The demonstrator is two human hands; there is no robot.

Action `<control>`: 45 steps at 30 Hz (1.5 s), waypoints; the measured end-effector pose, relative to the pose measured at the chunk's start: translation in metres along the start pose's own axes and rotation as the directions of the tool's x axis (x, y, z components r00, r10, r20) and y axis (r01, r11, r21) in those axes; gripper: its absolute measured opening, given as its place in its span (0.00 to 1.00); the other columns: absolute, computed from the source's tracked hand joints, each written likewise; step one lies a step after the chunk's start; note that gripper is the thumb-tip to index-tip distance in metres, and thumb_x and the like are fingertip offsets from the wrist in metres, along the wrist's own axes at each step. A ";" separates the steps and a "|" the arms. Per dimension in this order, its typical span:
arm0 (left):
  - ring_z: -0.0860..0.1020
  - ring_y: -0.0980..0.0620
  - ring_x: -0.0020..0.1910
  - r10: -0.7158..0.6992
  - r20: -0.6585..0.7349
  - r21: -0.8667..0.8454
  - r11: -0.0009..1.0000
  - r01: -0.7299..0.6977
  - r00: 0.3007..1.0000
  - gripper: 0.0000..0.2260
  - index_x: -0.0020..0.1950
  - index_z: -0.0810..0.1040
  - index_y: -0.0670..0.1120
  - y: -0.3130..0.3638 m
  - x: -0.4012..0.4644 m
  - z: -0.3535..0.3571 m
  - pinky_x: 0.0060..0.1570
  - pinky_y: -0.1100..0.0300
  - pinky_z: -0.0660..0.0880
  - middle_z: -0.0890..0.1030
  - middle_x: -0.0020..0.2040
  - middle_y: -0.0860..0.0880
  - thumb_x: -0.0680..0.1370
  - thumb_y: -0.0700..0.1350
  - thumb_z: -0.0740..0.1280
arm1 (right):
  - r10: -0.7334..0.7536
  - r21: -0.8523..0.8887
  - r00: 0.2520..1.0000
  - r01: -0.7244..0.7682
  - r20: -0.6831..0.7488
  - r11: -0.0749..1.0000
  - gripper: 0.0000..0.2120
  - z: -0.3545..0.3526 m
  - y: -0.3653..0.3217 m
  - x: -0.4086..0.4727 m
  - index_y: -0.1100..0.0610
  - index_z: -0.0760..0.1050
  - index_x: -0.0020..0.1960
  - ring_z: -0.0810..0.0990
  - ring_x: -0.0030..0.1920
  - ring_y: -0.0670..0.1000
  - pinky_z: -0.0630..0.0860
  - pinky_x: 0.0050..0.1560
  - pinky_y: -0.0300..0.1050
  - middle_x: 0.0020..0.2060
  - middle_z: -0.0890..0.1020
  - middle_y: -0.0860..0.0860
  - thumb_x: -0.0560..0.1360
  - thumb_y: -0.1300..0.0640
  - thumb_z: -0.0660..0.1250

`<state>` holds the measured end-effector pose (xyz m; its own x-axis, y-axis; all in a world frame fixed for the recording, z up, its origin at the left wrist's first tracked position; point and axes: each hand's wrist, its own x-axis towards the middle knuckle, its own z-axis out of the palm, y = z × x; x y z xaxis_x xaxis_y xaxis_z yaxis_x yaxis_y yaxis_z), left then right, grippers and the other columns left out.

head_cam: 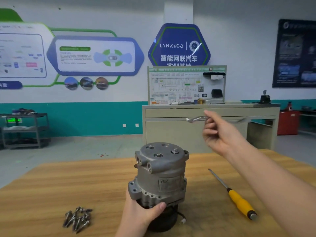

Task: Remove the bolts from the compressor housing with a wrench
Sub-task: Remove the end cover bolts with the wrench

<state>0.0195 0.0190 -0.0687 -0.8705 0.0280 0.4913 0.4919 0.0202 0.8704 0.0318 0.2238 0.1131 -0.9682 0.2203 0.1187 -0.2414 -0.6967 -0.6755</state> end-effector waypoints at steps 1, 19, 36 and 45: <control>0.74 0.62 0.60 0.008 -0.013 0.004 1.000 -0.008 1.000 0.48 0.66 0.67 0.48 0.000 0.000 0.001 0.54 0.73 0.69 0.75 0.61 0.50 0.48 0.58 0.78 | -0.093 -0.054 0.996 0.094 0.017 0.994 0.14 0.003 -0.002 -0.003 0.56 0.67 0.34 0.67 0.17 0.41 0.59 0.15 0.30 0.20 0.72 0.48 0.75 0.62 0.68; 0.75 0.50 0.58 -0.158 -0.257 -0.251 0.964 0.091 0.953 0.23 0.61 0.67 0.53 0.003 -0.007 0.013 0.62 0.53 0.70 0.74 0.62 0.48 0.71 0.41 0.74 | -0.725 -0.652 0.455 0.758 0.516 0.012 0.25 -0.004 0.079 -0.040 0.45 0.53 0.31 0.60 0.24 0.43 0.58 0.27 0.36 0.23 0.62 0.45 0.74 0.64 0.64; 0.82 0.62 0.43 -0.238 -0.087 -0.256 0.944 0.209 0.967 0.27 0.56 0.70 0.59 0.001 0.006 -0.002 0.36 0.69 0.75 0.81 0.52 0.52 0.60 0.66 0.64 | 0.253 -0.217 0.963 -0.228 0.094 0.949 0.13 -0.023 0.039 0.033 0.57 0.67 0.35 0.62 0.15 0.40 0.55 0.13 0.30 0.19 0.66 0.47 0.78 0.57 0.64; 0.78 0.64 0.46 -0.153 -0.087 -0.216 0.968 0.131 0.984 0.38 0.54 0.65 0.54 0.002 0.004 0.000 0.38 0.74 0.72 0.74 0.56 0.52 0.47 0.57 0.74 | -0.437 -0.415 0.885 0.461 0.158 0.784 0.24 -0.011 0.036 0.018 0.51 0.60 0.27 0.63 0.16 0.46 0.58 0.18 0.34 0.18 0.67 0.51 0.73 0.66 0.68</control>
<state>0.0173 0.0196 -0.0649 -0.9333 -0.0621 0.3536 0.3588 -0.1928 0.9133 0.0063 0.2106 0.0830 -0.7620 0.3917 0.5157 -0.6085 -0.1608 -0.7771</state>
